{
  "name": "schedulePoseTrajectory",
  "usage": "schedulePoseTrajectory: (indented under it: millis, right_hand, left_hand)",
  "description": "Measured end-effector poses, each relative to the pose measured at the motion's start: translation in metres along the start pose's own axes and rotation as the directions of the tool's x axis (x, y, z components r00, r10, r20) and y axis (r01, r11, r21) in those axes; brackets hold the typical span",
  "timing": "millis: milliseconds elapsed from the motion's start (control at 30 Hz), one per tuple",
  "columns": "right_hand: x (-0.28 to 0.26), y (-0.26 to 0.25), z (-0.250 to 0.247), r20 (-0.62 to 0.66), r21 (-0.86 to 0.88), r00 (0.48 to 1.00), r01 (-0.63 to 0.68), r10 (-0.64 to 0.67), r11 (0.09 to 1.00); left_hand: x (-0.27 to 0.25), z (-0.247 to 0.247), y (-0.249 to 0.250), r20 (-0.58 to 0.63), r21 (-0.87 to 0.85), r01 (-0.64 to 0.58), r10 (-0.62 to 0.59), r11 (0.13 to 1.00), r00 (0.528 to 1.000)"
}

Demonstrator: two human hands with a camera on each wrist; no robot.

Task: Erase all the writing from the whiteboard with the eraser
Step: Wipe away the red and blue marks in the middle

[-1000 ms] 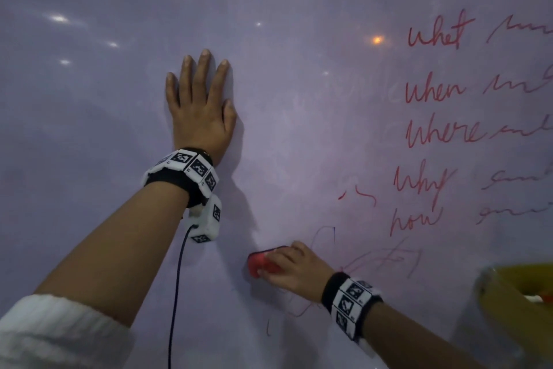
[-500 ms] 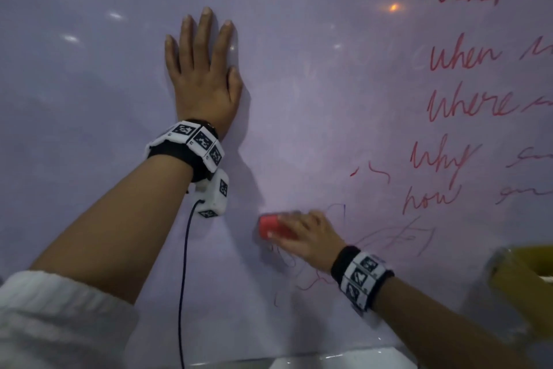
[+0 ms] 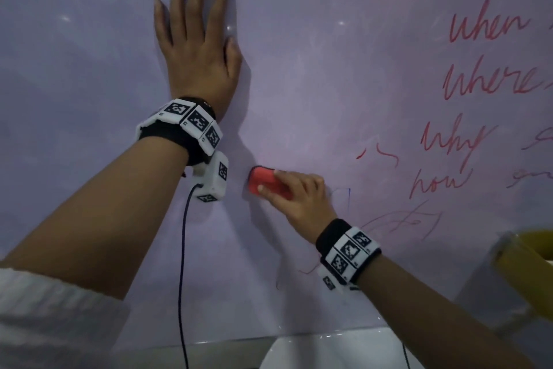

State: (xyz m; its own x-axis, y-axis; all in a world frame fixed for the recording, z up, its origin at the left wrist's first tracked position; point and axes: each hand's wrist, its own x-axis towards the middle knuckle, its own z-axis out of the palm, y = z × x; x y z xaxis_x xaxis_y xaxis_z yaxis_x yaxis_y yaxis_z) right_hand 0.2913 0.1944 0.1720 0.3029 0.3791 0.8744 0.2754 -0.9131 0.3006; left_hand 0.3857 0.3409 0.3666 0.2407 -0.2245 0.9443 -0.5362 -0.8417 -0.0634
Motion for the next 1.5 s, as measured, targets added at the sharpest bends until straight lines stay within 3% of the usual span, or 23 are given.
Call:
schedulePoseTrajectory:
  millis: [100, 200, 267, 300, 333, 400, 500, 567, 600, 667, 767, 833, 867, 933, 1033, 1133, 1200, 1233, 1333, 1367, 1400, 1433, 1500]
  right_hand:
    - [-0.050, -0.033, 0.025, 0.156, 0.116, 0.961, 0.213, -0.230, 0.970]
    - [-0.110, -0.061, 0.036, 0.368, 0.285, 0.811, 0.368, -0.455, 0.885]
    - [-0.134, -0.067, 0.038, 0.481, 0.322, 0.701, 0.418, -0.527, 0.849]
    - [-0.136, -0.064, 0.039, 0.486, 0.329, 0.689, 0.424, -0.537, 0.843]
    - [-0.130, -0.060, 0.040, 0.459, 0.333, 0.712, 0.415, -0.530, 0.846]
    - [-0.098, -0.054, 0.034, 0.335, 0.312, 0.822, 0.366, -0.461, 0.877]
    - [-0.038, -0.049, 0.023, 0.169, 0.192, 0.965, 0.165, -0.198, 0.967]
    - [-0.030, -0.053, 0.024, 0.160, 0.204, 0.984, 0.047, -0.081, 0.978]
    - [-0.041, -0.058, 0.027, 0.194, 0.236, 0.975, 0.059, -0.106, 0.970]
    - [-0.083, -0.061, 0.033, 0.323, 0.312, 0.902, 0.183, -0.286, 0.932]
    - [-0.133, -0.055, 0.031, 0.516, 0.378, 0.719, 0.296, -0.465, 0.877]
    - [-0.136, -0.048, 0.032, 0.525, 0.373, 0.675, 0.364, -0.518, 0.853]
    - [-0.130, -0.043, 0.030, 0.501, 0.344, 0.690, 0.394, -0.522, 0.852]
    - [-0.104, -0.032, 0.021, 0.400, 0.251, 0.792, 0.390, -0.462, 0.886]
    - [-0.069, -0.010, 0.001, 0.247, 0.085, 0.937, 0.231, -0.245, 0.969]
    - [-0.068, -0.013, -0.003, 0.223, 0.027, 0.972, 0.074, -0.078, 0.997]
    - [-0.094, -0.025, 0.004, 0.349, 0.102, 0.921, 0.144, -0.171, 0.984]
    - [-0.114, -0.033, 0.007, 0.469, 0.164, 0.842, 0.215, -0.268, 0.963]
    - [-0.169, -0.041, 0.010, 0.740, 0.289, 0.497, 0.374, -0.453, 0.881]
    - [-0.176, -0.039, 0.010, 0.757, 0.313, 0.446, 0.392, -0.477, 0.865]
    - [-0.178, -0.036, 0.010, 0.733, 0.325, 0.464, 0.402, -0.497, 0.856]
    - [-0.175, -0.030, 0.009, 0.685, 0.315, 0.523, 0.416, -0.507, 0.853]
    - [-0.149, -0.014, 0.000, 0.531, 0.242, 0.717, 0.383, -0.452, 0.891]
  left_hand:
    - [0.001, 0.002, 0.001, -0.025, -0.003, -0.001, 0.001, 1.000, 1.000]
    - [0.001, 0.002, 0.001, -0.037, -0.003, -0.002, 0.002, 1.000, 0.999]
    - [0.001, 0.002, 0.000, -0.035, -0.002, -0.002, 0.002, 1.000, 0.999]
    - [0.001, 0.002, 0.000, -0.031, -0.001, -0.001, 0.001, 1.000, 1.000]
    - [0.001, 0.002, 0.000, -0.031, -0.001, 0.001, -0.001, 1.000, 1.000]
    - [0.000, 0.002, 0.001, -0.037, -0.004, 0.001, -0.001, 1.000, 0.999]
    - [-0.002, 0.002, 0.003, -0.028, 0.001, 0.020, -0.020, 1.000, 0.999]
    - [-0.001, 0.001, 0.002, -0.021, 0.003, 0.022, -0.022, 1.000, 1.000]
    - [0.000, 0.000, 0.002, -0.023, 0.000, 0.018, -0.018, 1.000, 1.000]
    - [0.001, 0.001, 0.001, -0.042, -0.003, 0.003, -0.003, 1.000, 0.999]
    - [-0.013, 0.008, -0.001, -0.050, -0.006, -0.045, 0.045, 0.999, 0.998]
    - [-0.034, 0.013, -0.003, -0.034, 0.004, -0.082, 0.082, 0.997, 0.996]
    - [-0.043, 0.015, -0.002, -0.023, 0.007, -0.102, 0.102, 0.995, 0.995]
    - [-0.051, 0.016, -0.001, -0.002, 0.007, -0.126, 0.126, 0.992, 0.992]
    - [-0.050, 0.015, -0.003, 0.002, 0.013, -0.120, 0.119, 0.993, 0.993]
    - [-0.051, 0.016, -0.001, -0.005, 0.003, -0.114, 0.114, 0.993, 0.993]
    - [-0.050, 0.016, -0.002, -0.003, 0.008, -0.109, 0.109, 0.994, 0.994]
    - [-0.049, 0.016, -0.002, -0.005, 0.011, -0.106, 0.106, 0.994, 0.994]
    - [-0.051, 0.016, -0.003, -0.014, 0.014, -0.109, 0.110, 0.994, 0.994]
    - [-0.050, 0.016, -0.003, -0.018, 0.018, -0.115, 0.116, 0.993, 0.993]
    - [-0.050, 0.016, -0.004, -0.020, 0.021, -0.119, 0.120, 0.993, 0.993]
    - [-0.050, 0.016, -0.004, -0.017, 0.021, -0.120, 0.121, 0.993, 0.993]
    - [-0.050, 0.016, -0.003, -0.011, 0.022, -0.122, 0.122, 0.992, 0.992]
